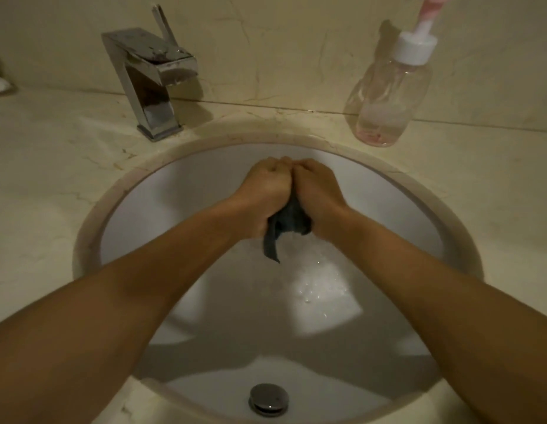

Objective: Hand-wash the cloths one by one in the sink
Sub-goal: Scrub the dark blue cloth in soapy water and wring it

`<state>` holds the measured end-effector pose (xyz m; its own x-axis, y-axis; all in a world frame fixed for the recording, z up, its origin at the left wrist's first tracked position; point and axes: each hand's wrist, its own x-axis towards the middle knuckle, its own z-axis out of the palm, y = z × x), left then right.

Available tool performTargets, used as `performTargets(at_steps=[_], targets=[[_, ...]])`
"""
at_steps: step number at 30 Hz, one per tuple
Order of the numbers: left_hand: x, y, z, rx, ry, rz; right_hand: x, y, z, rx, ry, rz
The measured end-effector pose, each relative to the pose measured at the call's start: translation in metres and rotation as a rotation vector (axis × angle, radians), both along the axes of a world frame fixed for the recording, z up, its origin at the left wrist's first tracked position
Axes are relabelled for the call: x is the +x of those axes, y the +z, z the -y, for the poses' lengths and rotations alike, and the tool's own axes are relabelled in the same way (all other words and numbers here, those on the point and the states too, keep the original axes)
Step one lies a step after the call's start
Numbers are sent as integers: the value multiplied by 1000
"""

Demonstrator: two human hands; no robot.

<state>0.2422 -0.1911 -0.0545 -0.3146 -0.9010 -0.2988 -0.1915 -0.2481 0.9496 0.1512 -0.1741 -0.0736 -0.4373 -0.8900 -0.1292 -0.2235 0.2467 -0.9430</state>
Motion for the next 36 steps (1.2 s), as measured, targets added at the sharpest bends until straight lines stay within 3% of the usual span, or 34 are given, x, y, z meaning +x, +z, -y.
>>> performTargets(at_steps=[2, 3, 6, 8, 11, 13, 16, 19, 22, 24, 25, 29, 32, 34, 36], targets=[[-4, -3, 1, -7, -131, 95, -21, -3, 5, 141, 100, -119], [-2, -6, 5, -49, -199, 213, -30, -7, 5, 264, 181, -285], [17, -24, 23, -335, -444, 839, -46, -24, 2, 532, 372, -840], [28, -33, 32, -465, -512, 1086, -45, -31, 1, 525, 462, -961], [29, -37, 37, -582, -524, 1054, -37, -33, 3, 424, 719, -920], [27, -44, 37, -503, -646, 1128, -32, -36, 0, 485, 839, -906], [34, -56, 38, -460, -696, 1203, -35, -45, -4, 528, 769, -1155], [38, -58, 39, -491, -749, 1308, -23, -50, -5, 502, 730, -1118], [34, -60, 39, -521, -778, 1217, -11, -52, -2, 433, 792, -760], [31, -58, 41, -530, -675, 1104, -17, -44, 4, 328, 671, -544], [29, -56, 41, -472, -599, 1003, -22, -38, 6, 260, 544, -461], [12, -39, 36, 58, -292, 326, -37, -23, 5, 154, 117, -98], [6, -32, 32, 47, -116, 71, -15, -19, 2, 74, 43, 102], [10, -29, 32, -7, -30, 10, 10, -14, -2, 67, 46, 218], [13, -25, 31, -84, 13, 108, 25, -10, -2, 62, 19, 184]])
